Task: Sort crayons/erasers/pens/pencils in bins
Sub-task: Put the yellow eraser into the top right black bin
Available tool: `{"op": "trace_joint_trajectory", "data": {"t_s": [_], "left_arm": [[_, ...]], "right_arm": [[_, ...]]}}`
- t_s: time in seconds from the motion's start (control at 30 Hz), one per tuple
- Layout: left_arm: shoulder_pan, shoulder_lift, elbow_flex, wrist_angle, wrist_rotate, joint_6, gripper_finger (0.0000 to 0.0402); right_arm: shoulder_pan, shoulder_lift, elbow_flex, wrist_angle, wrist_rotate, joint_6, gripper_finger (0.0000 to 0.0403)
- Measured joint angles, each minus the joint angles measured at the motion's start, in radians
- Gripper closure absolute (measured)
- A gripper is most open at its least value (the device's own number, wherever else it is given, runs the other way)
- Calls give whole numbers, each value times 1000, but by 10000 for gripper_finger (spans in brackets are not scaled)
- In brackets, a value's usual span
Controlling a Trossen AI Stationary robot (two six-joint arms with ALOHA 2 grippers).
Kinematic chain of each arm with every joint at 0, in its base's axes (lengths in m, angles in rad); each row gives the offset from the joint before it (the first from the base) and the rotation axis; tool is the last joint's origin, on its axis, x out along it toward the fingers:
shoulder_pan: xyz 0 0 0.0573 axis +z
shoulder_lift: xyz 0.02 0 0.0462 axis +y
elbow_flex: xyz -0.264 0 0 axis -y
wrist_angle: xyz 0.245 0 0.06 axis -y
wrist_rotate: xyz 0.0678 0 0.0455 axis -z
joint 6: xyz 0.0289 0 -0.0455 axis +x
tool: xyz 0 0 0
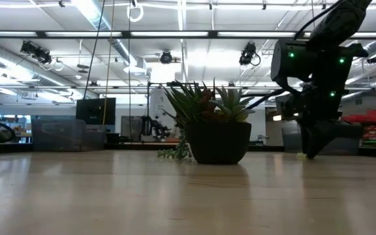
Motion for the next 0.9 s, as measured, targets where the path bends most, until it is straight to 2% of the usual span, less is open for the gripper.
{"op": "trace_joint_trajectory", "data": {"t_s": [0.23,0.37,0.73,0.9], "left_arm": [[0,0,0,0,0,0,344],[0,0,0,0,0,2,346],[0,0,0,0,0,76,345],[1,0,0,-1,0,92,349]], "right_arm": [[-3,3,14,-17,-21,8,391],[-16,-33,51,-90,-72,16,397],[-126,-363,245,-306,-114,38,400],[-184,-437,367,-419,-117,32,401]]}}
